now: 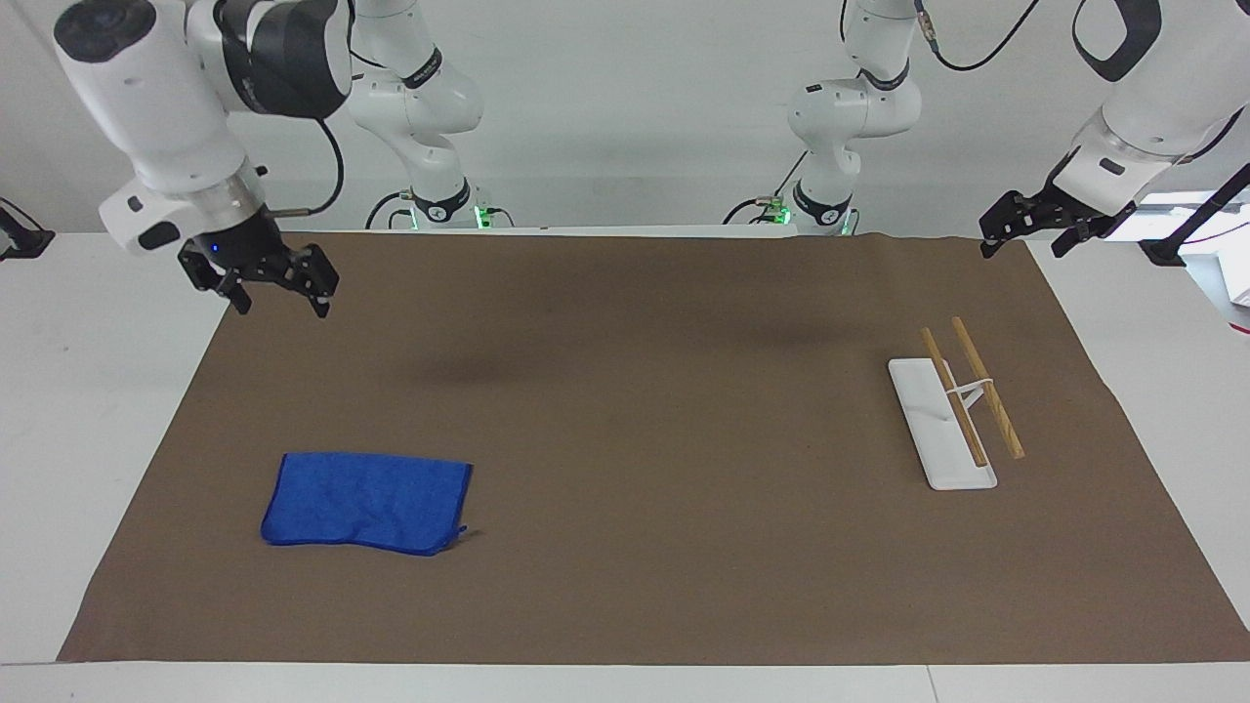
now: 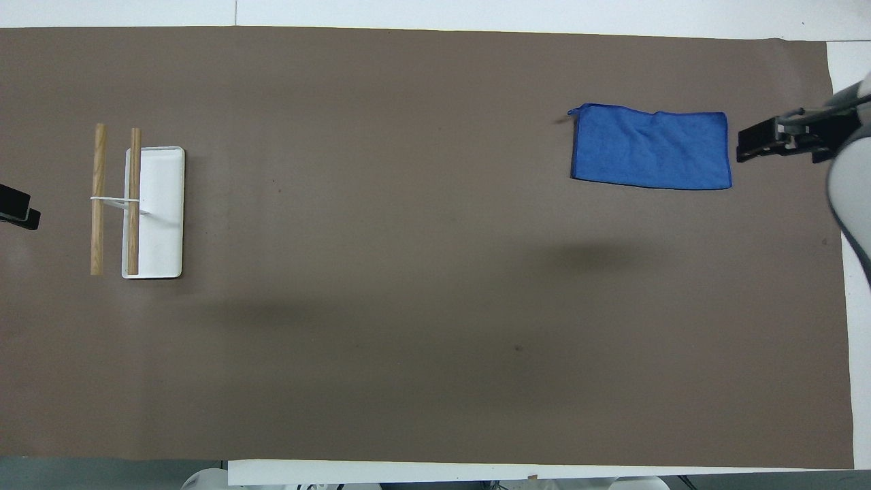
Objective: Right arm passes towel to left arm to hang
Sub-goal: 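Reach the right gripper down onto the blue towel's near edge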
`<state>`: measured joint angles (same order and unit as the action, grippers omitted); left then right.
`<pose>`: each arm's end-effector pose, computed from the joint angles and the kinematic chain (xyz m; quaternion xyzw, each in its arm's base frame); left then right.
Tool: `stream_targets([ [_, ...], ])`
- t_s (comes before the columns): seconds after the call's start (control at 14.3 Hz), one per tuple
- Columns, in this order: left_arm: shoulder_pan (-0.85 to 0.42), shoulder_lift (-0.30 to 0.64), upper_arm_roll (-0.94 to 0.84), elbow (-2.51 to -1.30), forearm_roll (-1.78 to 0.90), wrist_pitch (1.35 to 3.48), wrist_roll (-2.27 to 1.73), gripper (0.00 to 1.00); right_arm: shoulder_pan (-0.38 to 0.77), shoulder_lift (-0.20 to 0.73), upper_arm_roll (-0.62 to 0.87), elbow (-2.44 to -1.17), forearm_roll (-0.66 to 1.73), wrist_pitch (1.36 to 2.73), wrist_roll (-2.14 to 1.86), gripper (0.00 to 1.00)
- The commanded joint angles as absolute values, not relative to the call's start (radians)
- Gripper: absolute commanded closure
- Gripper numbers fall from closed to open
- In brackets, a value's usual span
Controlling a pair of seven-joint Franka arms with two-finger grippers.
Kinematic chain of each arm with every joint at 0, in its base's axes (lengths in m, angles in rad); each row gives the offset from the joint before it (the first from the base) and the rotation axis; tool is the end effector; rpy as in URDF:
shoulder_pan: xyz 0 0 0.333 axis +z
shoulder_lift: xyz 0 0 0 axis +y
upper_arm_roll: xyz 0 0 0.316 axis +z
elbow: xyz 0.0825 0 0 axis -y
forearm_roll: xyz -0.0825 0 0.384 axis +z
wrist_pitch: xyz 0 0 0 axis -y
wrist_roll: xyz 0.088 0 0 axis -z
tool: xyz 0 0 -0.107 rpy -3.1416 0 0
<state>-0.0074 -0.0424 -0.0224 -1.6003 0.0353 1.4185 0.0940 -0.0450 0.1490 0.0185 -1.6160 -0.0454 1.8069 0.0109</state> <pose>0.5241 -0.0117 0.6215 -0.9956 0.0602 0.0702 0.0158 0.6133 -0.0207 0.5370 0.9995 -0.0140 0.0208 0.0210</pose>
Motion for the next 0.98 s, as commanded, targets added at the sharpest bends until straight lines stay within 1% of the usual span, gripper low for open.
stream_targets([
  [0.0, -0.008, -0.058, -0.020, -1.611, 0.043, 1.407, 0.094, 0.00, -0.048, 0.309, 0.026, -1.611, -0.023, 1.974, -0.011, 0.00],
  [0.21, -0.008, -0.057, -0.020, -1.611, 0.043, 1.407, 0.094, 0.00, -0.048, 0.428, 0.026, -1.620, 0.011, 2.113, -0.005, 0.00],
  [0.28, -0.008, -0.057, -0.020, -1.611, 0.043, 1.407, 0.094, 0.00, -0.048, 0.448, 0.026, -1.632, 0.014, 2.144, -0.006, 0.00],
  [0.42, -0.008, -0.058, -0.020, -1.611, 0.043, 1.407, 0.094, 0.00, -0.058, 0.463, 0.026, -1.678, 0.014, 2.199, -0.018, 0.05],
  [0.63, -0.008, -0.058, -0.020, -1.611, 0.043, 1.407, 0.094, 0.00, -0.049, 0.486, 0.026, -1.770, 0.014, 2.337, -0.017, 0.08],
  [0.7, -0.008, -0.058, -0.020, -1.611, 0.043, 1.407, 0.094, 0.00, -0.048, 0.483, 0.026, -1.793, 0.012, 2.361, -0.020, 0.09],
  [0.91, -0.008, -0.058, -0.020, -1.611, 0.043, 1.407, 0.094, 0.00, -0.051, 0.485, 0.026, -1.819, 0.012, 2.367, -0.063, 0.13],
])
